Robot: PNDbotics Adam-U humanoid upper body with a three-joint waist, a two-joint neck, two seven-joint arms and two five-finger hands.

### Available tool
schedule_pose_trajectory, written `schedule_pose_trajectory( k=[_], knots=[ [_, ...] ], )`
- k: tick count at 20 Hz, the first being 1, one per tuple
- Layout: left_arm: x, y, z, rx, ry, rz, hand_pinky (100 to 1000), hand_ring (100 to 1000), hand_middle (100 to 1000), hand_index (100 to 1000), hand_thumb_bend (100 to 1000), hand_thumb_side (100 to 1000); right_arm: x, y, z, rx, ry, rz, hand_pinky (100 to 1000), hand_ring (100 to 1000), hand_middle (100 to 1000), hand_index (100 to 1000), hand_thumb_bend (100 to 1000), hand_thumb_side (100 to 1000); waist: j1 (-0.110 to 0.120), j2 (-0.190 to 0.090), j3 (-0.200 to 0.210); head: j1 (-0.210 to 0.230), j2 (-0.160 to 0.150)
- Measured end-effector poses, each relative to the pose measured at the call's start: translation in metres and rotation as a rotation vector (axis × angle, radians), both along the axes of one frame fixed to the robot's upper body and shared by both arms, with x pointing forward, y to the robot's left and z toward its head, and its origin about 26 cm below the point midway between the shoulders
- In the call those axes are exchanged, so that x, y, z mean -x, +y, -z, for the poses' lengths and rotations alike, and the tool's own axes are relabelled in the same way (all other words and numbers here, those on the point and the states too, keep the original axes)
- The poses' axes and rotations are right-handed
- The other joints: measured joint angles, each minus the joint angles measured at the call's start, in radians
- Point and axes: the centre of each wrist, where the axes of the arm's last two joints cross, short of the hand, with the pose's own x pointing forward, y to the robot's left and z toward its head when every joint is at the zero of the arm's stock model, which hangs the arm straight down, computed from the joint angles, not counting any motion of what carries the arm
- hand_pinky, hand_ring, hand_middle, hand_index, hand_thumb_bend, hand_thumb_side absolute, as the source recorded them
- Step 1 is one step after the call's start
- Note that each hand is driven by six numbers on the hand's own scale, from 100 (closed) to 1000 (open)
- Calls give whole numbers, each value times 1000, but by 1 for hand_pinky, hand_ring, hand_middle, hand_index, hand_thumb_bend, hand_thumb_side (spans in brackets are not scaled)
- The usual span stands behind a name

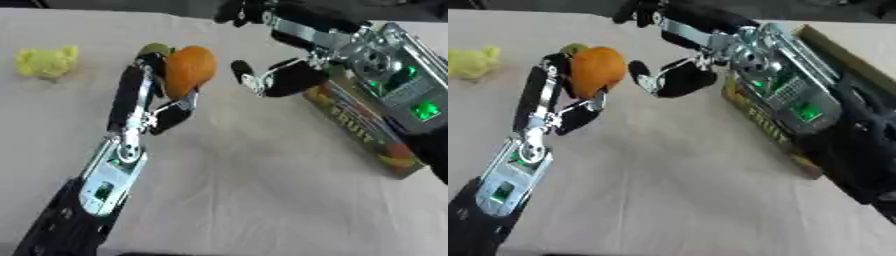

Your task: Pick up the objects with one hand, pass them to the other hand, and then place them into the box on the other side of the table.

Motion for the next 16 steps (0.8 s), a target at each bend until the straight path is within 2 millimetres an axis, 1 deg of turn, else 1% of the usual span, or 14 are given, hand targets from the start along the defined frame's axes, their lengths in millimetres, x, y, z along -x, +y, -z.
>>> schedule_pose_trajectory(
  k=[3,6,10,16],
  knots=[
    [0,-3,-3,-2,-9,18,347,494,472,430,100,100,-6,2,6,27,14,-12,944,921,985,960,100,276,-1,1,6,-9,0],
    [1,-6,-7,-12,-29,37,349,496,473,432,100,100,-11,4,11,54,29,-22,944,921,988,964,100,283,-5,2,10,-26,0],
    [2,-8,-10,-42,-48,55,353,497,474,433,100,100,-16,6,17,88,45,-41,945,922,989,965,100,288,-6,3,14,-46,0],
    [4,-12,-11,-84,-59,91,356,498,476,435,100,100,-24,6,24,115,40,-29,943,921,986,962,100,288,-7,9,28,-64,0]
  ],
)
